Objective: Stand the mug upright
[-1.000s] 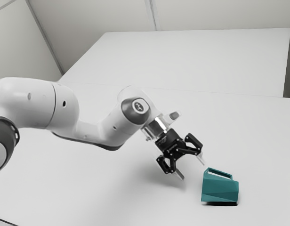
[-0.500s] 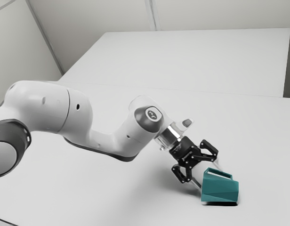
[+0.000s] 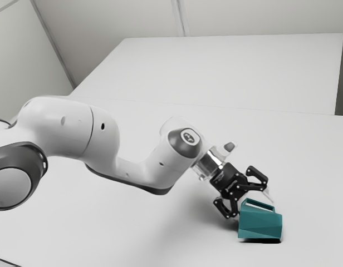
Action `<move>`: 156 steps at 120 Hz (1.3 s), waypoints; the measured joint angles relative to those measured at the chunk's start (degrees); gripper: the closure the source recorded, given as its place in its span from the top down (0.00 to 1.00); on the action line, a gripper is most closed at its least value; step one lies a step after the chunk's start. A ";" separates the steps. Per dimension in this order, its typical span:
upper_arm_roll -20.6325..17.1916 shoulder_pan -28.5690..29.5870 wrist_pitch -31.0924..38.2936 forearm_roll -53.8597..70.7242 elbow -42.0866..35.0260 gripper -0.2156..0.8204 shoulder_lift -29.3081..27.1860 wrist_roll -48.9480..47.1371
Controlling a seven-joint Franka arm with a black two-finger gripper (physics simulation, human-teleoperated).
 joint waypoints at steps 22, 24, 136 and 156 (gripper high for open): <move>0.04 -0.17 0.07 4.39 1.44 0.35 0.02 -0.16; 0.04 -0.17 0.07 4.84 1.55 0.32 0.01 -0.17; 2.73 -1.88 0.99 33.84 6.14 0.04 -8.34 -5.39; 6.93 -1.61 0.51 46.81 5.16 0.03 -11.09 -7.54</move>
